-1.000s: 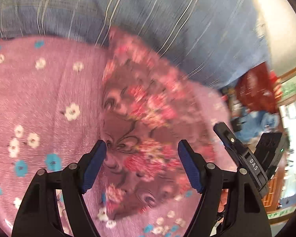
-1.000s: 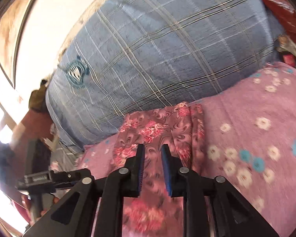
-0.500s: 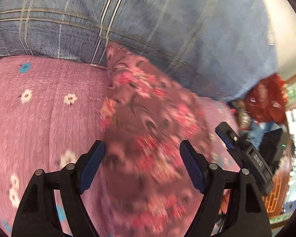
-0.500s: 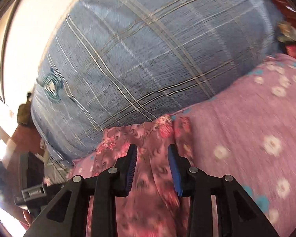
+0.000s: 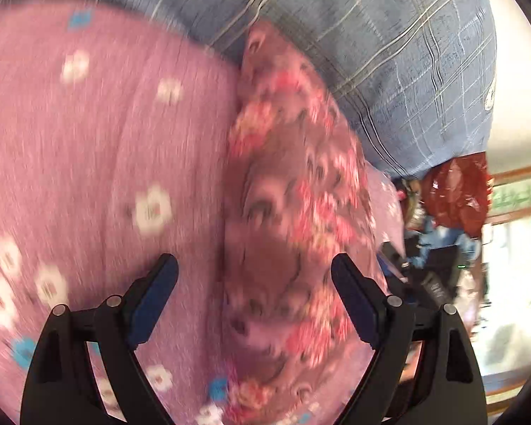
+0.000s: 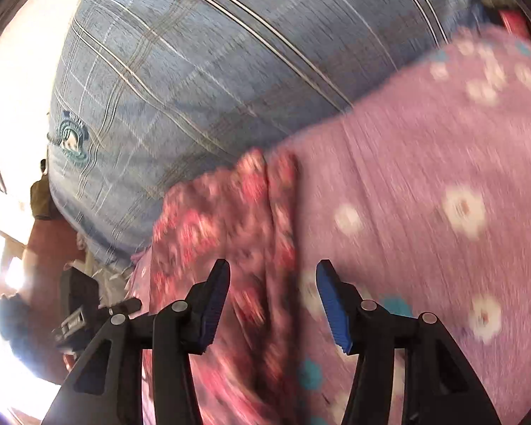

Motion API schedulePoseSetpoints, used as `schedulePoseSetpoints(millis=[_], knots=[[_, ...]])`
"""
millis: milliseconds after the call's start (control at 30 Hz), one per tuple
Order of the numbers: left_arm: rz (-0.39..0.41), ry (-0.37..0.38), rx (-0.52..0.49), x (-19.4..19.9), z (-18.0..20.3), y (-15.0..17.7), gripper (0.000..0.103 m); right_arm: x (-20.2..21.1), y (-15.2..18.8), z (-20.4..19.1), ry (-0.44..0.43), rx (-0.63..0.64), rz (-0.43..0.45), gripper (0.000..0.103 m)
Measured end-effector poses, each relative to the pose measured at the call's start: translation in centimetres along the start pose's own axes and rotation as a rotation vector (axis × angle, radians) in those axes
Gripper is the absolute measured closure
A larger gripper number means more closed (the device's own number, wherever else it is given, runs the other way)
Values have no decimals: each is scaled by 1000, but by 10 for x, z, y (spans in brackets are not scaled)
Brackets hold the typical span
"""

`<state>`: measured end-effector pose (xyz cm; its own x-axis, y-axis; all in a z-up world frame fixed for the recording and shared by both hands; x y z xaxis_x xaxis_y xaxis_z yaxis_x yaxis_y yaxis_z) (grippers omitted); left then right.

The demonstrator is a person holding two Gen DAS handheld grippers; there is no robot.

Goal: Fold small clothes

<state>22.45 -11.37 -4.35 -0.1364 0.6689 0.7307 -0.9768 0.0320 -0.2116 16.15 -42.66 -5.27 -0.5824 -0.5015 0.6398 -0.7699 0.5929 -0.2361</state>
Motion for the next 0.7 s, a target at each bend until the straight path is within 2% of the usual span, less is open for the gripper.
schedulePoseSetpoints(millis=[100,200,267,300,333,367,467,567,700], knots=[[10,-27,-64,-9,18,7,12,-13,19,-12,-94,56,-80,47],[-40,80,-29,-40,39,-2,12,-32,25,-34,-131,117,-111,46],[-26,101,1,-50,38,-10,13,-40,24,-38,-144,129,-96,48],[-9,109,27,-51,37,-14,17,-43,23,-38,-135,128,-81,51],[-2,108,43,-45,32,-13,33,-43,24,-40,-122,140,-68,53],[-2,101,44,-44,28,-13,55,-44,26,-42,-108,154,-60,58],[8,147,32,-42,31,-10,74,-42,33,-44,-57,207,-16,70],[21,171,14,-27,31,-6,75,-34,36,-55,1,253,38,74],[20,187,29,-5,26,3,75,-18,44,-71,22,273,89,75]])
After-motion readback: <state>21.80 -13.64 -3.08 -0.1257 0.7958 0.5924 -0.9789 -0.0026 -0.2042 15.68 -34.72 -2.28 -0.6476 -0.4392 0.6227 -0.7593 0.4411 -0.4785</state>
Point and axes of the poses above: each gripper's, at about its wrist camera, not at the fingertips, and x roughly against the way its jaws point, z to its right, y to its underside, the point moved 6 cm from there along -x, roughly the way its jaws point, and after that the axes turned 8 degrees about -x, right-handed, at the moved point
